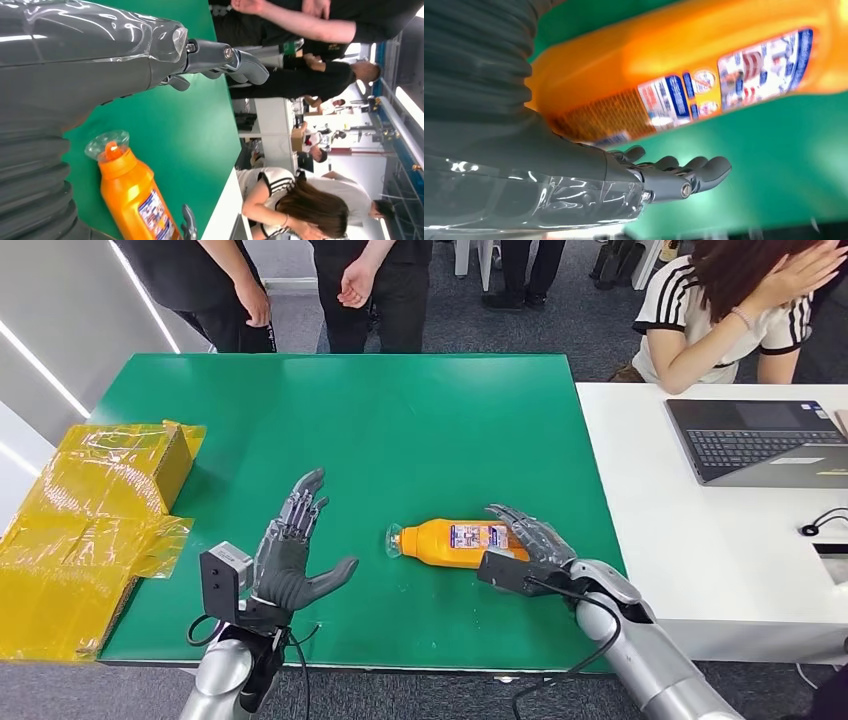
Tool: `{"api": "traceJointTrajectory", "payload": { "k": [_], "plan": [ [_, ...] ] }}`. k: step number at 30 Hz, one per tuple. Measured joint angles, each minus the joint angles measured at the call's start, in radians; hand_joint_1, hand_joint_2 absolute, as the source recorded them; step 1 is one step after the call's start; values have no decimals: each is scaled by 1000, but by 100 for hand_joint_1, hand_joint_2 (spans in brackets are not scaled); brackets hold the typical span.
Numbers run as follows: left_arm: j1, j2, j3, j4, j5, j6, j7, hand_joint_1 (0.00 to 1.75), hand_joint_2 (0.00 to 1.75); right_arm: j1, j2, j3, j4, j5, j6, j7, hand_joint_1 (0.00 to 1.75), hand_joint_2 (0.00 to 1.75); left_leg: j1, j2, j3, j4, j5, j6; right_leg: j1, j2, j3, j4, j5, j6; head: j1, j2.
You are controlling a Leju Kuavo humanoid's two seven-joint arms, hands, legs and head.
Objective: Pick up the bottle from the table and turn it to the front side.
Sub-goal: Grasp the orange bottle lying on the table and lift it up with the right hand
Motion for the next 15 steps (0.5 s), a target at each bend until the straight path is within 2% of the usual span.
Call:
{"api": "traceJointTrajectory", "payload": {
  "k": [5,10,15],
  "plan": [
    [-12,2,-12,19,27,-26,7,0,175,-83,-12,37,104,-52,78,-26,0,175,0,0,0,0,0,0,0,0,1,0,0,0,0,0],
    [-32,3,-17,35,59,-47,23,0,175,-173,-31,133,186,31,128,-10,0,175,0,0,2,1,1,1,0,0,2,0,1,1,0,0],
    [-45,3,-18,50,75,-62,34,0,175,-219,-66,218,232,67,177,14,0,175,0,0,1,1,1,1,0,0,2,0,1,1,0,0]
  ]
}}
